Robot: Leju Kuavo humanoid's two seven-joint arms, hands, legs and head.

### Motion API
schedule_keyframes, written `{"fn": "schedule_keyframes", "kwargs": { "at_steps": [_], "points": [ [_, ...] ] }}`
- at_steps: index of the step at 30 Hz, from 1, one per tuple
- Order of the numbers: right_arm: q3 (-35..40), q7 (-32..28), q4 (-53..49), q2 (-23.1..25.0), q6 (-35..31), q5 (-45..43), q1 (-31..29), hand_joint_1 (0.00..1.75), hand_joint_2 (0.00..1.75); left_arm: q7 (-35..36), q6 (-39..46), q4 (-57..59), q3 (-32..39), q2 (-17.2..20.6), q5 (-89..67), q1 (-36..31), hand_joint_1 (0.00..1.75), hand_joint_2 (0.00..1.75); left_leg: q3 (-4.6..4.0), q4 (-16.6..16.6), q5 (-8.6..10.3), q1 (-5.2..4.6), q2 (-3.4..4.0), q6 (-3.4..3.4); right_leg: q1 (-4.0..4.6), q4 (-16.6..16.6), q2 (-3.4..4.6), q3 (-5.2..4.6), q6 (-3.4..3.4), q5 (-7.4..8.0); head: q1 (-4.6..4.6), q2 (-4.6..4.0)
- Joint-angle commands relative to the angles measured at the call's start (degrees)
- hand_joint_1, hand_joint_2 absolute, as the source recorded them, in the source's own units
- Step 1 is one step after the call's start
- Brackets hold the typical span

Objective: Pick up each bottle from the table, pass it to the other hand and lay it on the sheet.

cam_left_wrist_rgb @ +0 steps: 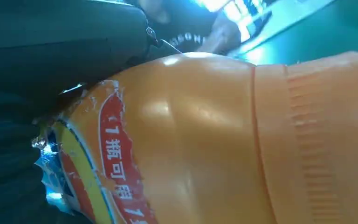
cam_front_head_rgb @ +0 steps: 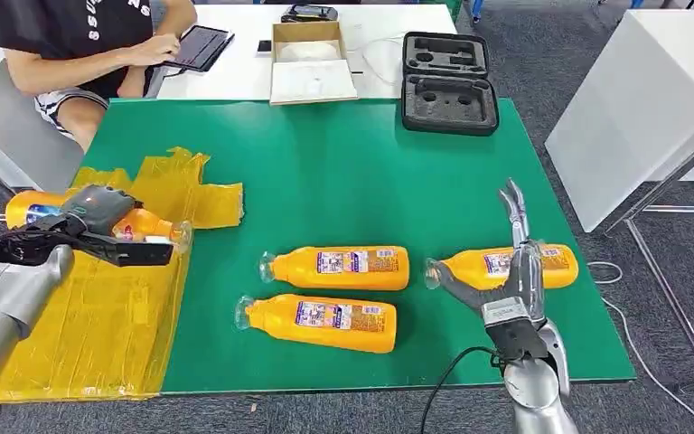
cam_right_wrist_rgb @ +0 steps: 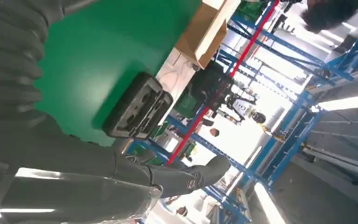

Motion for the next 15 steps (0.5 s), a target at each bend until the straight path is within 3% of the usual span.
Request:
{"fn": "schedule_keyframes", "kwargs": {
  "at_steps": [1,4,14,15],
  "points": [
    [-0.01,0.49,6.28,1.09,1.04,0.59,-3.57,0.00,1.75,-4.29,-11.44,8.41,-2.15,0.72,5.83,-5.22,1.75,1.75,0.27,0.10,-0.20,0.12,0.27,-0.18,0.13,-0.02,0.15,0.30,-0.07,-0.09,0.02,0.00],
    [-0.39,1.11,6.14,0.74,1.07,0.67,-3.29,0.00,1.75,-7.86,-15.68,6.86,-2.44,1.25,10.08,-4.14,1.75,1.75,0.31,0.10,-0.22,0.11,0.25,-0.20,0.12,0.00,0.11,0.34,-0.08,-0.13,0.02,0.00],
    [-0.61,1.12,6.18,0.64,1.02,0.66,-3.14,0.00,1.75,-7.66,-15.55,6.37,-2.67,1.22,10.48,-3.57,1.75,1.75,0.18,0.04,-0.12,0.08,0.12,-0.15,0.09,-0.02,0.04,0.22,-0.06,-0.07,0.02,0.00],
    [-0.61,1.12,6.18,0.64,1.02,0.66,-3.14,0.00,1.75,-7.66,-15.55,6.37,-2.67,1.22,10.48,-3.57,1.75,1.75,0.49,0.19,-0.35,0.16,0.24,-0.30,0.19,0.04,0.05,0.57,-0.14,-0.26,0.00,0.00]
  ]
}}
